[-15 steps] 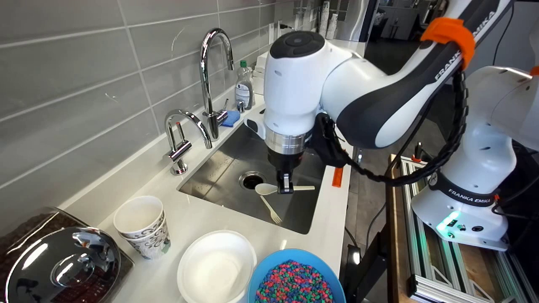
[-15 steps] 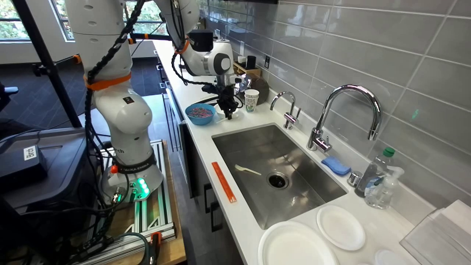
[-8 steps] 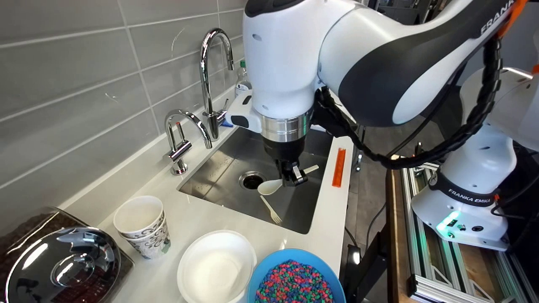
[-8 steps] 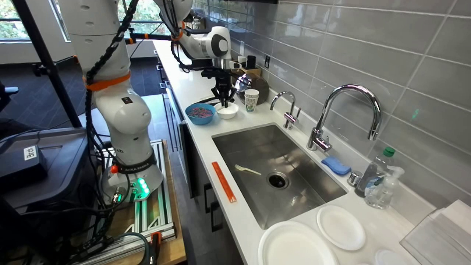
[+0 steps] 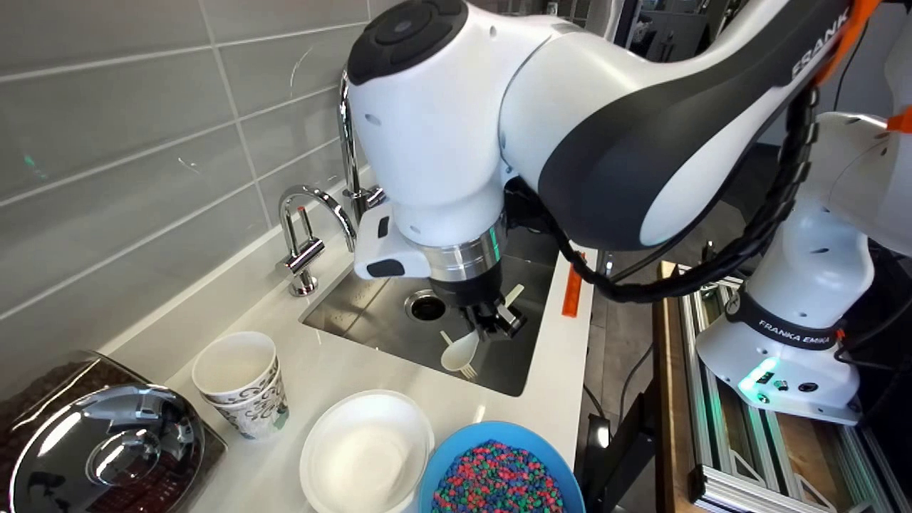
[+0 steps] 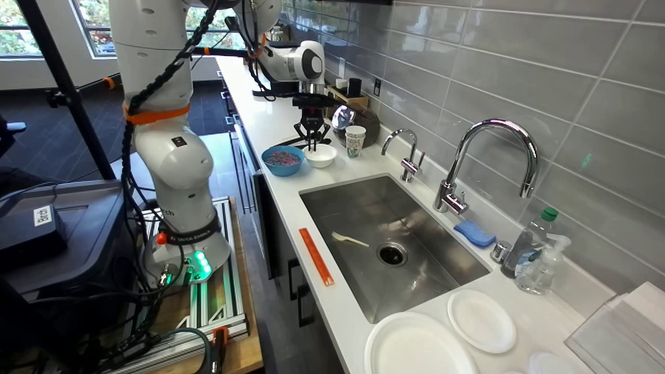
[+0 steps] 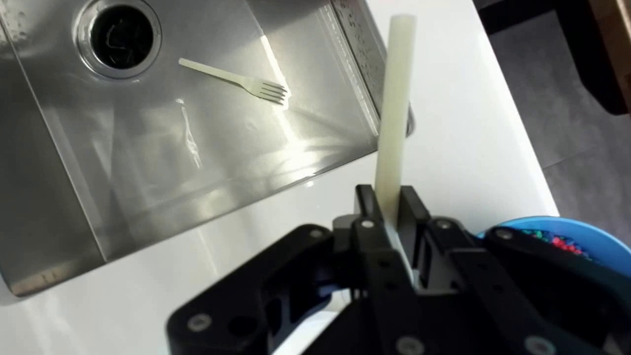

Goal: Stir the content of the blue bowl with the spoon

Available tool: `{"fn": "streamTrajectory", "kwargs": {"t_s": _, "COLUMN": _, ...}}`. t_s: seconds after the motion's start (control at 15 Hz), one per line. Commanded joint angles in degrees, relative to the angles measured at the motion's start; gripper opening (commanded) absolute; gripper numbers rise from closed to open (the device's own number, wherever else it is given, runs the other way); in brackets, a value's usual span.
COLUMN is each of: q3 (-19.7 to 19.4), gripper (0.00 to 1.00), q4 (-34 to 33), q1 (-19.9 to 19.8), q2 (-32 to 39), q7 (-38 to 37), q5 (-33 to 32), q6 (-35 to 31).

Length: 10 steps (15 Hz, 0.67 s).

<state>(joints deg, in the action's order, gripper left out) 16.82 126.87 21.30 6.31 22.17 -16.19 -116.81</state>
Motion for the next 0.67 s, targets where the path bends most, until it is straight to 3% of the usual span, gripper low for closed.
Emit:
{"fn": "streamTrajectory", "kwargs": {"t_s": 0.0, "q3": 2.3, "gripper": 0.04, "q4": -5.5, "q1": -0.3, "q2": 5.9, "q7": 7.6, "q5": 0.5, "q6": 4.9}}
{"fn": "streamTrajectory", "kwargs": {"t_s": 0.27, "q3": 4.0, "gripper": 0.04, "q4": -8.9, "q1": 0.0, "q2": 9.2, "q7": 10.7, "q5": 0.2, "q6": 9.4}}
{"fn": "streamTrajectory", "kwargs": {"t_s": 0.33, "q3": 3.7, "gripper": 0.15, "q4": -6.1, "q1": -0.5, "q2": 7.1, "q7": 8.4, "q5": -0.2, "q6": 6.3}}
{"fn": "streamTrajectory", "kwargs": {"t_s": 0.6, "q3": 4.1, "gripper": 0.15, "q4": -7.7, "q1": -0.3, "q2": 8.6, "q7": 9.5, "q5": -0.2, "q6": 7.4}}
